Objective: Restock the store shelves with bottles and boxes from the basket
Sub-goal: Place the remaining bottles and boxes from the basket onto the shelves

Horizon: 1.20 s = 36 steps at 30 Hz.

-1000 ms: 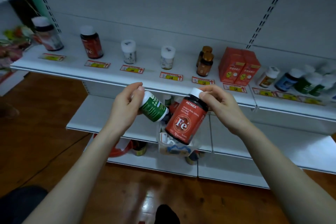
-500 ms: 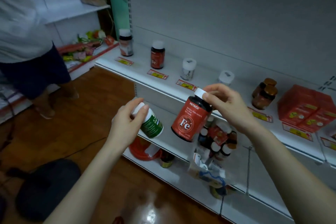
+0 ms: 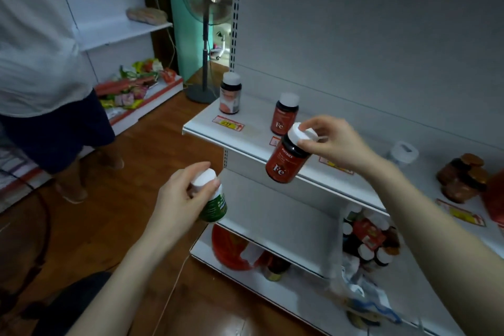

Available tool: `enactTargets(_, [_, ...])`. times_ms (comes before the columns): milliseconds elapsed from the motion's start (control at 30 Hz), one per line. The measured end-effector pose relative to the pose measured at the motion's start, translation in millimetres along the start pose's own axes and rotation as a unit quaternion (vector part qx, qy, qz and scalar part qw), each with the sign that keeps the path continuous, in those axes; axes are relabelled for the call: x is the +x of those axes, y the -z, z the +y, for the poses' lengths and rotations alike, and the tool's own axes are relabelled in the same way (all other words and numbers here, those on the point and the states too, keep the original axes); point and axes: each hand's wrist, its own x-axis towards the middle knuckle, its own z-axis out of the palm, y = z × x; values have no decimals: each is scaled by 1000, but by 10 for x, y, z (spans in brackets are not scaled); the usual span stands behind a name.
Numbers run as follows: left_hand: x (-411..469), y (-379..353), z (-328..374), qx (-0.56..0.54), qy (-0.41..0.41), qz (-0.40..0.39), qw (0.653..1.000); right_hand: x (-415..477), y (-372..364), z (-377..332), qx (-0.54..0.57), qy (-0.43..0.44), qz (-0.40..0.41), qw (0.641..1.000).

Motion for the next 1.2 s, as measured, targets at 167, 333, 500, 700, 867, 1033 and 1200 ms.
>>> enactTargets(167, [352, -44, -81, 9, -29, -51, 998, 495, 202, 105, -78, -40, 38, 995])
enactTargets(333, [661, -230, -83, 1, -46, -86, 995, 928, 344, 388, -131, -87, 49, 986])
enactTargets(500, [954, -375, -96, 19, -65, -97, 993, 1260, 338, 780, -136, -102, 38, 985])
enactTargets(700, [1258, -512, -134, 14, -60, -98, 993, 1522, 200, 1007, -125, -109, 8, 986])
enactTargets(867, [1408, -589, -154, 8, -60, -98, 993, 1605, 123, 1085, -109, -103, -22, 988])
enactTargets(1033, [1530, -592, -150, 5, -62, -98, 993, 1614, 177, 1114, -94, -111, -45, 988])
enactTargets(1200, [1679, -606, -100, 7, -81, -126, 989, 1620, 198, 1090, -123, -117, -70, 983])
